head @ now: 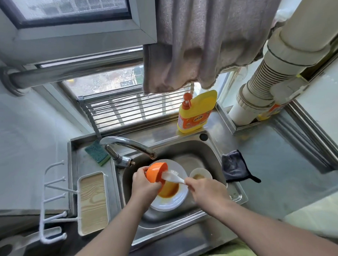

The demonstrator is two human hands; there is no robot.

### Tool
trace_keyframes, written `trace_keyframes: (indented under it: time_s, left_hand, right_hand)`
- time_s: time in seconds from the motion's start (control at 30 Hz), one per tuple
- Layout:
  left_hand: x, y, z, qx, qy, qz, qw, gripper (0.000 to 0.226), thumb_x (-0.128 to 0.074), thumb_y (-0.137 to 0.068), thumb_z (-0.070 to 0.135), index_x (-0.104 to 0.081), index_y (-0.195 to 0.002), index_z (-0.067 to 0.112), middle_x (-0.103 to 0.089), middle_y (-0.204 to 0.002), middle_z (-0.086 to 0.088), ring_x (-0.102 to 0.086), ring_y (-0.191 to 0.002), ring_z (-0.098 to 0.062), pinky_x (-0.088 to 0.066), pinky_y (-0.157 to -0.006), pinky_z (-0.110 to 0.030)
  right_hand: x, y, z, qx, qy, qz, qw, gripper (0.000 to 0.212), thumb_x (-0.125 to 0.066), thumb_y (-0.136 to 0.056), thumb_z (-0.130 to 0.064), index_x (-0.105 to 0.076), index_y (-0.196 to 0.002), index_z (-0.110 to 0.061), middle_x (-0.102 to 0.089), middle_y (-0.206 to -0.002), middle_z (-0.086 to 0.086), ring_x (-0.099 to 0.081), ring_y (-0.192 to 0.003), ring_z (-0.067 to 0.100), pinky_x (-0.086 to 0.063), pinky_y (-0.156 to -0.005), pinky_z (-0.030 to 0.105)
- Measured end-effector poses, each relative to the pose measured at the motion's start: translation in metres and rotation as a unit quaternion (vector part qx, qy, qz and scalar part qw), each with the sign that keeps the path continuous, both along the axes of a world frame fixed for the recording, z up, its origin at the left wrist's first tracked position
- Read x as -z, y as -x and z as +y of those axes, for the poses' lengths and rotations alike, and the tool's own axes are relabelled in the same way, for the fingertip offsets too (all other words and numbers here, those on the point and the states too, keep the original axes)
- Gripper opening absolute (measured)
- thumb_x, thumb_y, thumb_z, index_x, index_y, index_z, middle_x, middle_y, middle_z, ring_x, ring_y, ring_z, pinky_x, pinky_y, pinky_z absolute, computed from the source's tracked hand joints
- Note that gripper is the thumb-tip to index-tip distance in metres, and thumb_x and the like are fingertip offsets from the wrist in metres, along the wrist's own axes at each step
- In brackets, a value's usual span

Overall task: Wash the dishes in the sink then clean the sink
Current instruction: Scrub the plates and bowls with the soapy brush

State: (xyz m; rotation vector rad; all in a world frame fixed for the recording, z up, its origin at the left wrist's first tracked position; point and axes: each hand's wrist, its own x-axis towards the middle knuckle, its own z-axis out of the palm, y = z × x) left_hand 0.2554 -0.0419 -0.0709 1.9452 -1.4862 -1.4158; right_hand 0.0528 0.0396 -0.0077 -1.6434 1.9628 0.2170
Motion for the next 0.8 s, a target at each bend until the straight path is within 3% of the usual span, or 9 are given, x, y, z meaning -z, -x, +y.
trace_keyframes:
  time_s: [0.17, 0.33, 0.5, 0.67, 0.8]
  left_hand:
    - [0.019, -0.001, 0.016, 0.084, 0.06, -0.108, 0.989, 0.078, -0.098, -0.064, 0.038, -0.042, -0.117, 0.028, -0.044, -0.116, 0.005, -0.054, -0.101, -0.017, -0.052, -0.084, -0.035]
    - [0.04, -0.001, 0.036, 0.053, 0.1, -0.159, 0.981, 0.072, -0.098, -0.06, 0.046, -0.043, -0.103, 0.025, -0.046, -0.106, 0.003, -0.053, -0.094, -0.02, -0.05, -0.077, -0.036]
    - [0.055, -0.001, 0.038, 0.032, 0.123, -0.207, 0.97, 0.072, -0.098, -0.058, 0.049, -0.044, -0.097, 0.022, -0.045, -0.1, 0.002, -0.053, -0.092, -0.024, -0.054, -0.075, -0.043]
    - [0.058, 0.006, 0.036, 0.073, 0.154, -0.207, 0.963, 0.074, -0.101, -0.055, 0.043, -0.045, -0.095, 0.018, -0.044, -0.097, 0.0, -0.047, -0.092, -0.023, -0.043, -0.074, -0.036]
    - [0.059, 0.013, 0.033, 0.019, 0.127, -0.195, 0.972, 0.069, -0.099, -0.059, 0.046, -0.046, -0.093, 0.018, -0.044, -0.096, 0.0, -0.051, -0.091, -0.025, -0.046, -0.073, -0.037]
  right_hand:
    - [0.024, 0.024, 0.014, 0.132, -0.049, -0.089, 0.986, 0.022, -0.04, -0.106, -0.041, -0.057, -0.12, -0.04, -0.07, -0.111, 0.001, -0.065, -0.095, 0.03, -0.049, -0.074, 0.037]
    - [0.059, 0.044, 0.011, 0.225, -0.094, -0.203, 0.948, 0.021, -0.046, -0.104, -0.04, -0.06, -0.12, -0.04, -0.071, -0.11, -0.004, -0.064, -0.095, 0.021, -0.051, -0.083, 0.034]
    - [0.079, 0.054, 0.004, 0.257, -0.098, -0.252, 0.928, 0.019, -0.048, -0.102, -0.04, -0.061, -0.115, -0.038, -0.07, -0.102, -0.006, -0.065, -0.092, 0.02, -0.053, -0.085, 0.035]
    - [0.087, 0.06, 0.001, 0.256, -0.093, -0.252, 0.929, 0.015, -0.047, -0.102, -0.041, -0.061, -0.109, -0.039, -0.069, -0.088, -0.009, -0.064, -0.085, 0.017, -0.053, -0.081, 0.036]
    - [0.089, 0.062, 0.002, 0.263, -0.091, -0.258, 0.925, 0.013, -0.048, -0.101, -0.041, -0.06, -0.106, -0.039, -0.07, -0.086, -0.007, -0.065, -0.083, 0.016, -0.053, -0.08, 0.036]
